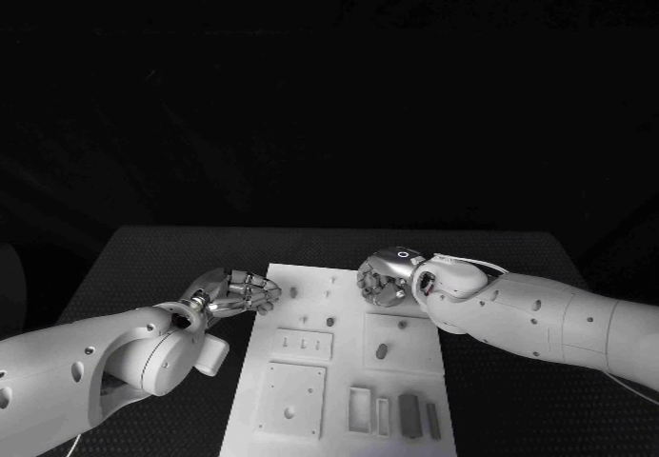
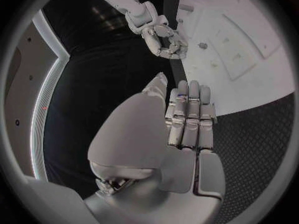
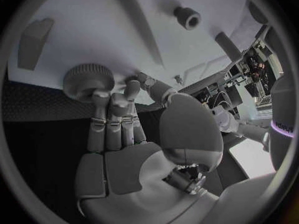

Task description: Assemble the parts on the task board

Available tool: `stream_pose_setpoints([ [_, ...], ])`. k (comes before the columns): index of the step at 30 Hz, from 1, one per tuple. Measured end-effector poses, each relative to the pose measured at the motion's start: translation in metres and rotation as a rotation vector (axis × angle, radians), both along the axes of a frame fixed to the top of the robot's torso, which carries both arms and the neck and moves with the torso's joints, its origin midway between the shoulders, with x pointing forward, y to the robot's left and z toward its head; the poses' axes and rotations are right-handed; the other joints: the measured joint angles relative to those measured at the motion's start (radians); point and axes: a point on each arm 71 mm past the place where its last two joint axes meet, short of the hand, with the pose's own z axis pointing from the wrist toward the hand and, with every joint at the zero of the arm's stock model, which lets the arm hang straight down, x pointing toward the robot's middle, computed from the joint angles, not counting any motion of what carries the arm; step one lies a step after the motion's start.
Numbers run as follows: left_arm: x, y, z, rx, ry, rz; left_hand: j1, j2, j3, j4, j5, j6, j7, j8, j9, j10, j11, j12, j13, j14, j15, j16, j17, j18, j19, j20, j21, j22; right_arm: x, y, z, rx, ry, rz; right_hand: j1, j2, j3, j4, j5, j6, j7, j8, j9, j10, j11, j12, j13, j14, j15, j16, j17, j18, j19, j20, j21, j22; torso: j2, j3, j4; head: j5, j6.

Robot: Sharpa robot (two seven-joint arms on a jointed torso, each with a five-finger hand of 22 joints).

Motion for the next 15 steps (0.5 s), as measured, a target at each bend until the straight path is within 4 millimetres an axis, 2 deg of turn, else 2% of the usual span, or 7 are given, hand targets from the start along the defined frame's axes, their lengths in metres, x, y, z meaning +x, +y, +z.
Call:
stream_pose_setpoints([
  [6,0.0004,0.0005,-0.0001,0.001,0.000,0.001,0.000,0.000,0.000,0.000,0.000,0.000,0.000,0.000,0.000,0.000,0.000,0.000,0.000,0.000,0.000,0.000,0.001,0.000,0.000,0.000,0.000,0.000,-0.0005,-0.0016,0.0001,-0.003,-0.005,-0.003,0.013,0.001,0.032,0.000,-0.004,0.024,-0.009,0.011,0.004,0.020,-0.009,0.016,0.014,0.010,-0.010,0.027,0.014,0.000,0.009,-0.009,0.024,0.000,0.001,0.0003,0.0000,-0.001,0.000],
  [15,0.0005,0.0006,-0.0002,0.001,0.000,0.001,0.000,0.000,0.000,0.000,0.000,0.004,0.004,0.000,0.001,0.000,0.000,-0.004,0.000,0.000,0.000,0.000,0.001,0.000,0.000,0.000,0.000,0.000,-0.0023,-0.0019,-0.0001,-0.004,-0.010,-0.004,0.014,0.002,0.048,-0.002,-0.004,0.035,-0.016,0.013,0.008,0.030,-0.013,0.035,0.031,0.012,-0.012,0.048,0.029,0.002,0.015,-0.015,0.049,0.000,0.001,0.0003,0.0001,-0.002,0.000],
])
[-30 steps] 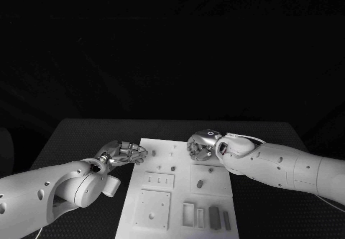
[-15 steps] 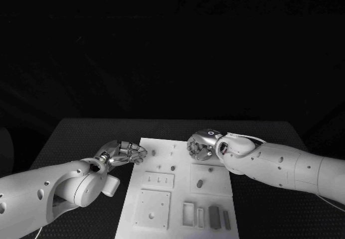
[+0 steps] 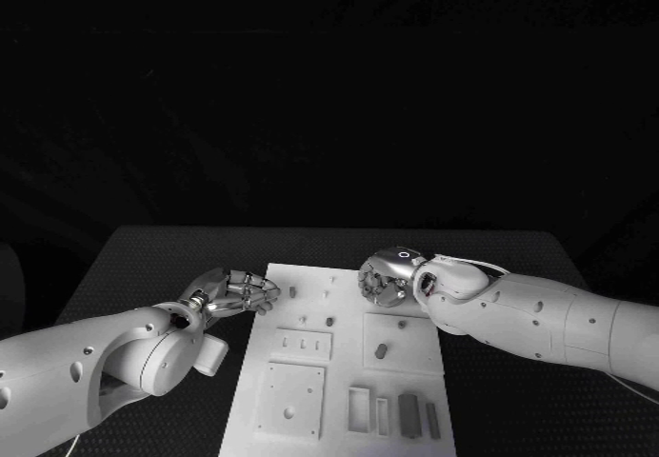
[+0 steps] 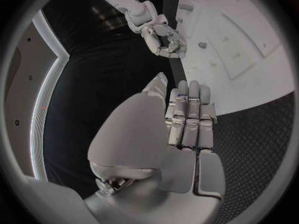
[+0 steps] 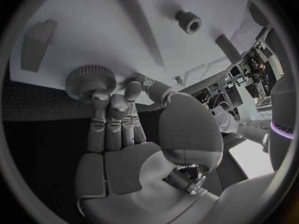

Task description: Assemble the parts on the task board

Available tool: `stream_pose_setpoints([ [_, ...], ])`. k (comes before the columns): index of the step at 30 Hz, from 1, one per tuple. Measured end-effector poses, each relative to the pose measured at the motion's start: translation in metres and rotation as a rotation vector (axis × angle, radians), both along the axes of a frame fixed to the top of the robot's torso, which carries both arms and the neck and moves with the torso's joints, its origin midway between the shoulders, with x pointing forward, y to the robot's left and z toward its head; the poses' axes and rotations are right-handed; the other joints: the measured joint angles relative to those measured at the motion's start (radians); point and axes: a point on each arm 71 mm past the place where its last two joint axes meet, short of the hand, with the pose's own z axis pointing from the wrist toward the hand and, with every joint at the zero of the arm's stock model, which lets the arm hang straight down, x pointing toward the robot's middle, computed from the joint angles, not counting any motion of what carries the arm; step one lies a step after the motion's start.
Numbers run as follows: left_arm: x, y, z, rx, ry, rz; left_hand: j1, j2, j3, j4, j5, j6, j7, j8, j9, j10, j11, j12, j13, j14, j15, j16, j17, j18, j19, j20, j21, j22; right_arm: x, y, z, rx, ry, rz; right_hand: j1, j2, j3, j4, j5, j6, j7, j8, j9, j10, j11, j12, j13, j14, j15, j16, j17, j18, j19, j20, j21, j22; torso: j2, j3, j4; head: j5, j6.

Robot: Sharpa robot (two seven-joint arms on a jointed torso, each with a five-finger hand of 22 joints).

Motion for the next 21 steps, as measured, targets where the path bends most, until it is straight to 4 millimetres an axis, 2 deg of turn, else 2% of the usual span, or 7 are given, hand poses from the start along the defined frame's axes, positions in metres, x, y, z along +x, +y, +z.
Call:
stream_pose_setpoints([
  [9,0.000,0.000,0.000,0.000,0.000,0.000,0.000,0.000,0.000,0.000,0.000,0.000,0.000,0.000,0.000,0.000,0.000,0.000,0.000,0.000,0.000,0.000,0.001,0.000,0.000,0.000,0.000,0.000,-0.001,0.001,0.000,0.000,-0.004,-0.005,0.000,0.000,0.011,0.006,-0.004,0.031,-0.006,0.016,0.010,0.009,-0.005,0.008,0.008,0.004,-0.004,0.010,0.005,0.000,0.000,0.000,0.018,0.000,0.001,-0.0003,0.0006,-0.002,-0.001],
  [13,0.000,0.000,0.000,0.000,0.000,0.000,0.000,0.000,0.000,0.000,0.000,0.000,0.000,0.000,0.000,0.000,0.000,0.000,0.001,0.000,0.000,0.000,0.001,0.000,0.000,0.000,0.000,0.000,-0.002,0.001,0.000,0.002,-0.013,-0.007,0.000,0.000,0.023,0.017,-0.004,0.049,-0.016,0.025,0.011,0.016,-0.012,0.011,0.010,0.006,-0.006,0.014,0.006,0.000,0.002,-0.002,0.027,0.000,0.001,-0.0008,0.0009,-0.002,-0.001],
  [21,0.001,0.001,0.000,0.002,0.000,0.003,0.004,0.004,-0.002,0.002,0.000,0.000,0.000,0.000,0.001,0.000,0.000,0.000,0.001,0.000,0.000,0.000,0.002,0.000,0.000,0.000,0.000,0.000,-0.012,0.013,0.000,0.011,-0.027,-0.005,-0.003,-0.003,0.038,0.039,-0.009,0.069,-0.017,0.032,0.024,0.023,-0.019,0.015,0.011,0.013,-0.009,0.018,0.007,0.000,0.005,-0.005,0.039,0.000,0.001,-0.0010,0.0007,-0.002,0.005],
])
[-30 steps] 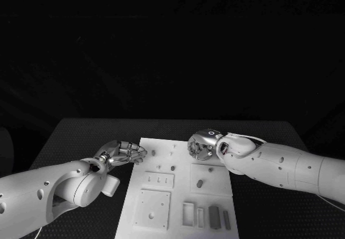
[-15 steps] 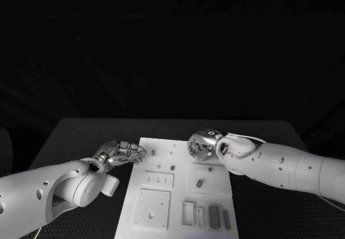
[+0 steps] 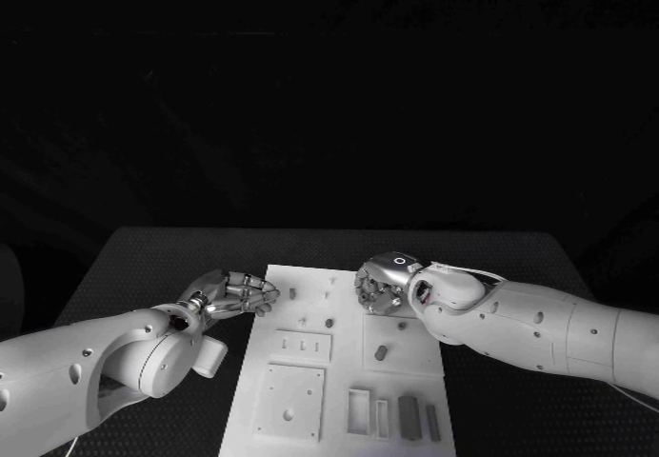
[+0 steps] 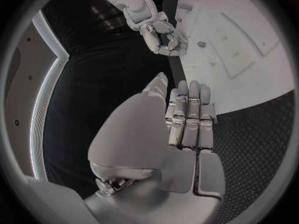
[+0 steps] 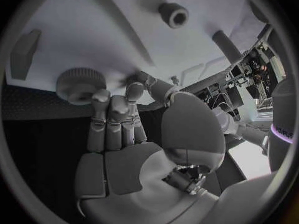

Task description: Assemble the parts on the task board

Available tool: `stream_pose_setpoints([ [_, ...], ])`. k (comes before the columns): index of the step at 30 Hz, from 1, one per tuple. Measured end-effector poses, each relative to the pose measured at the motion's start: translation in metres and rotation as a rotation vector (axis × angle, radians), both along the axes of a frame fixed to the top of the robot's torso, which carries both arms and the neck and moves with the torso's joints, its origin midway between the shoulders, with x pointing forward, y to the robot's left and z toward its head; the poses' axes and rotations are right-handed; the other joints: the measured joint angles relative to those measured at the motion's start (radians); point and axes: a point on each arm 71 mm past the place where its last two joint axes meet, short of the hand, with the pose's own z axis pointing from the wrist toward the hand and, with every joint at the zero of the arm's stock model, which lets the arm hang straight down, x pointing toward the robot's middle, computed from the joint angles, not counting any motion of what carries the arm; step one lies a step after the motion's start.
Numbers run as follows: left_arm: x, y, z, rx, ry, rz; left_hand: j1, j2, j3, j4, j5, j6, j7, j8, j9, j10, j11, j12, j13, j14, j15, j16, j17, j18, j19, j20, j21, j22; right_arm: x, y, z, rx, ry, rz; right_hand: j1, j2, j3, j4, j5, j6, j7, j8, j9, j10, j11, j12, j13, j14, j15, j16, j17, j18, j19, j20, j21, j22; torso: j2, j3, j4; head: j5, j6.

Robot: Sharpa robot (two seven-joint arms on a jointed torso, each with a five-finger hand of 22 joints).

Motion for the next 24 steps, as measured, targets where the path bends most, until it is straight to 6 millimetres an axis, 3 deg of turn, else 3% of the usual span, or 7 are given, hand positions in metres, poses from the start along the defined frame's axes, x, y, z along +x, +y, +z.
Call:
stream_pose_setpoints([
  [8,0.001,0.001,0.000,0.001,0.000,0.003,0.000,0.000,0.000,0.000,0.000,0.000,0.000,-0.004,0.000,0.000,0.000,0.000,0.000,0.000,0.000,-0.004,0.001,0.000,0.000,0.000,0.004,0.001,-0.001,0.017,0.019,0.003,-0.078,-0.012,-0.007,-0.011,0.015,0.022,-0.003,0.001,0.000,0.008,0.007,0.010,-0.002,0.000,0.000,0.007,-0.007,0.001,0.000,0.000,0.003,-0.008,0.010,0.000,0.000,-0.0006,-0.0001,0.000,0.005],
  [16,0.001,0.001,0.000,0.001,0.000,0.003,0.000,0.000,0.000,0.000,0.000,0.000,0.000,-0.004,0.000,0.003,0.004,-0.004,0.000,0.000,0.000,-0.004,0.001,0.000,0.000,0.000,0.004,0.001,-0.004,0.035,0.024,-0.020,-0.159,-0.002,-0.003,-0.037,0.029,0.044,-0.003,0.005,-0.005,0.008,0.015,0.019,-0.003,0.000,-0.002,0.009,-0.009,0.005,0.000,-0.001,0.009,-0.013,0.016,0.000,0.001,-0.0012,0.0026,0.002,0.006],
  [24,0.001,-0.001,0.000,0.001,0.000,0.000,0.000,0.000,0.000,0.000,0.000,0.000,0.000,-0.004,0.000,0.003,0.004,-0.004,0.001,0.000,0.000,-0.004,0.002,0.000,0.000,0.000,0.004,0.001,-0.002,0.054,0.027,-0.034,-0.228,0.012,0.002,-0.041,0.032,0.051,-0.003,0.006,-0.006,0.008,0.018,0.025,-0.004,0.000,-0.004,0.009,-0.009,0.009,0.000,-0.001,0.012,-0.016,0.021,0.000,0.001,-0.0006,0.0025,0.002,0.014],
])
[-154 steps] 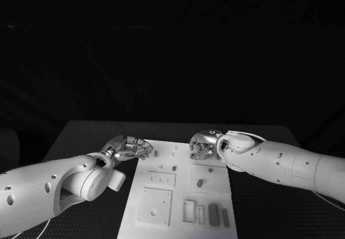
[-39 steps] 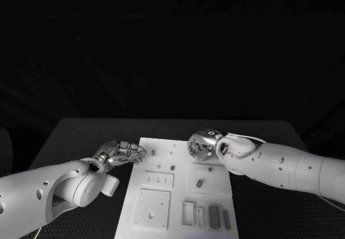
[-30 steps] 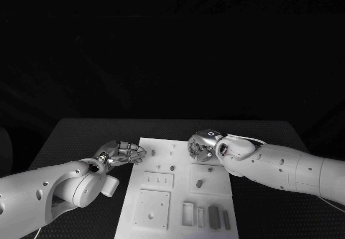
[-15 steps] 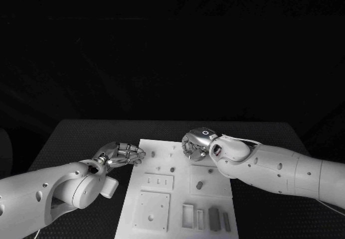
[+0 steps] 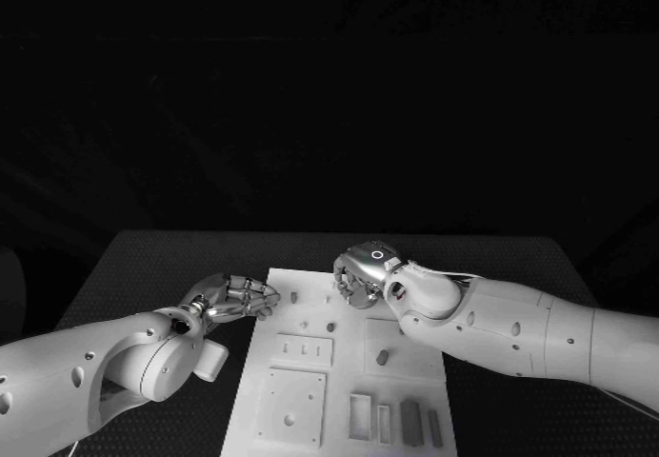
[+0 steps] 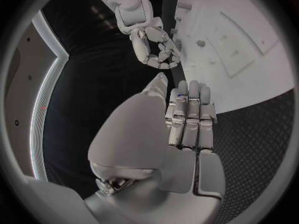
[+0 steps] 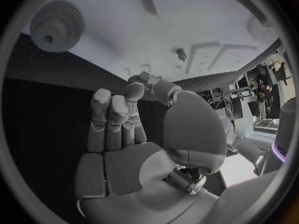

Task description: Assemble the parts on the task board

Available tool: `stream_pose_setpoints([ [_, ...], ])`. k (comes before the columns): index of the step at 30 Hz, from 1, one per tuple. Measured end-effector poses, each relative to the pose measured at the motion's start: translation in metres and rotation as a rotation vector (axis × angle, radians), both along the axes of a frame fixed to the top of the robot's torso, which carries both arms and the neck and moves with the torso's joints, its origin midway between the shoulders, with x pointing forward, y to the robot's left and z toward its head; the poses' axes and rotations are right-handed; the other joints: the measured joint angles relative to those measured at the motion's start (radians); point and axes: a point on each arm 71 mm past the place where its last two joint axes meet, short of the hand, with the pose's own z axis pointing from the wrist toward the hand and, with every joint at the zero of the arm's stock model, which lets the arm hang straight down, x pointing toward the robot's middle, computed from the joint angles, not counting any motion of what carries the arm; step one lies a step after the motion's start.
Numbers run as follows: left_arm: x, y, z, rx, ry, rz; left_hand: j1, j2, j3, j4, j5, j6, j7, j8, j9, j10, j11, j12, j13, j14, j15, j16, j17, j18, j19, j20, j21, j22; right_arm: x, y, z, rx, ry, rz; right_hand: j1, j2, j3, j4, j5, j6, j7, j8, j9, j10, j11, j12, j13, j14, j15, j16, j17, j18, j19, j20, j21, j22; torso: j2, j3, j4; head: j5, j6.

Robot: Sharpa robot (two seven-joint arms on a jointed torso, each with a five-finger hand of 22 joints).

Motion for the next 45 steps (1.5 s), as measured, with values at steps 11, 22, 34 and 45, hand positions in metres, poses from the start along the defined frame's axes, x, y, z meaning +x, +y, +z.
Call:
stream_pose_setpoints([
  [11,0.002,-0.001,0.000,0.001,-0.001,0.000,0.000,0.000,0.000,0.000,0.000,0.000,0.000,0.000,0.001,0.000,0.000,0.000,0.000,0.000,0.000,0.000,0.001,0.000,0.000,0.000,0.000,0.000,0.006,0.020,-0.002,-0.027,-0.058,0.014,0.009,-0.009,0.014,0.014,0.000,0.000,0.000,-0.001,0.000,0.000,0.000,0.000,-0.002,0.000,0.000,0.000,0.000,0.000,0.000,0.000,0.000,0.000,0.001,0.0007,0.0010,0.002,0.009],
  [22,0.002,-0.004,0.000,0.000,-0.001,-0.005,0.000,0.000,-0.003,-0.003,0.000,0.000,0.000,0.000,0.001,0.000,0.000,0.000,0.000,0.000,0.000,0.000,0.001,0.000,0.000,0.000,0.000,0.000,0.012,0.022,-0.009,-0.048,-0.076,-0.002,0.009,-0.009,0.014,0.014,0.000,-0.001,-0.001,-0.002,0.001,0.000,0.000,0.000,-0.003,0.000,0.000,0.000,0.000,0.000,0.000,0.001,0.001,0.000,0.001,0.0006,0.0008,0.006,0.014],
  [34,0.001,-0.003,0.000,0.000,0.000,-0.004,0.000,0.000,-0.005,-0.001,0.000,0.000,0.000,0.000,0.001,0.000,0.000,0.000,0.001,0.000,0.000,0.000,0.002,0.000,0.000,0.000,0.000,0.000,0.015,0.019,-0.009,-0.059,-0.080,-0.012,0.006,-0.012,0.014,0.014,0.000,0.002,0.002,0.000,0.002,0.004,0.004,0.000,-0.003,0.001,0.002,0.000,0.000,0.000,0.001,0.002,0.004,0.000,0.002,0.0009,-0.0014,0.011,0.009],
  [45,0.001,-0.004,0.000,-0.001,0.001,-0.006,0.000,0.000,-0.005,-0.001,0.000,0.000,0.000,0.000,0.001,0.000,0.000,-0.004,0.000,0.000,0.000,-0.004,0.002,0.000,0.000,0.000,0.000,0.000,0.016,0.024,-0.010,-0.060,-0.081,-0.008,0.010,-0.016,0.017,0.010,0.000,0.000,0.003,0.000,0.001,0.004,0.004,0.000,-0.004,0.001,0.002,0.000,0.000,0.000,0.001,0.002,0.004,0.000,0.001,0.0013,-0.0027,0.016,0.007],
])
